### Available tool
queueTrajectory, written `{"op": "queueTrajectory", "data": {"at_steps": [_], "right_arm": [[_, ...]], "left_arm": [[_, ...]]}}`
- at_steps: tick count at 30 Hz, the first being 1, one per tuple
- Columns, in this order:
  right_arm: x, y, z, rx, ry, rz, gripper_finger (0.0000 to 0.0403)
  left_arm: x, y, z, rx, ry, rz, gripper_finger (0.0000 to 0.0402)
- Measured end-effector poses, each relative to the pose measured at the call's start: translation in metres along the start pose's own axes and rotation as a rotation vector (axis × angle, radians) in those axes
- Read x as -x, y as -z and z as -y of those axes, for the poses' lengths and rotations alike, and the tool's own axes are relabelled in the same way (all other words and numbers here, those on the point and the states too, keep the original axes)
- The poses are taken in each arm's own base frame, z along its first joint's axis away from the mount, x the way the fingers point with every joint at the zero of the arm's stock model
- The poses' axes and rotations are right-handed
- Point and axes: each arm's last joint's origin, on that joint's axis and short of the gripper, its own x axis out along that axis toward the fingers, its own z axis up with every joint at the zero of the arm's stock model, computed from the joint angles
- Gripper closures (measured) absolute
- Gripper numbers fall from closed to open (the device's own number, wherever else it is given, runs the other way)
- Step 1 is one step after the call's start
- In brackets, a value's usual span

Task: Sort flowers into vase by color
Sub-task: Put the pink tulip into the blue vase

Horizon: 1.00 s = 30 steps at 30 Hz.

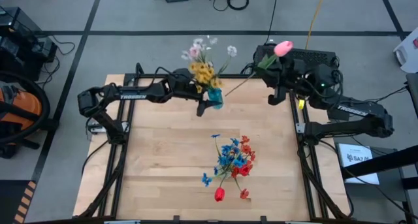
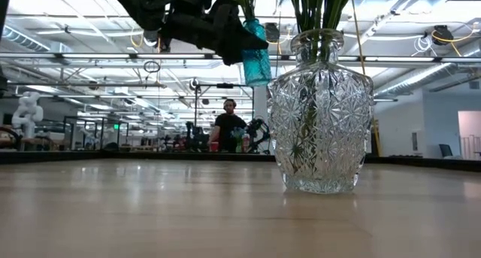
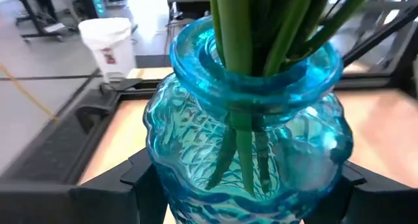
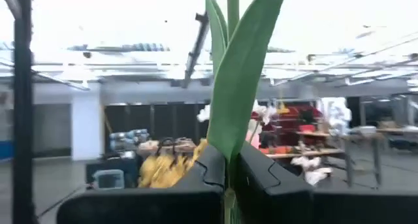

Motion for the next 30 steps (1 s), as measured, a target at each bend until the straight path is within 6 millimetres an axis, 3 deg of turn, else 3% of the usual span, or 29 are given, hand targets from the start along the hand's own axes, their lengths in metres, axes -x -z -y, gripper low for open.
{"op": "queueTrajectory", "data": {"at_steps": [6, 22, 30], "right_arm": [[-0.009, 0.009, 0.000, 0.031, -0.080, -0.014, 0.0400], [-0.029, 0.030, 0.003, 0.124, -0.137, 0.003, 0.0401], [-0.046, 0.066, 0.010, 0.101, -0.149, -0.110, 0.0401]], "left_arm": [[-0.004, -0.002, 0.008, -0.102, -0.068, -0.085, 0.0146], [-0.008, -0.001, 0.017, -0.106, -0.133, -0.140, 0.0146], [-0.010, -0.002, 0.023, -0.110, -0.129, -0.132, 0.0146]]}}
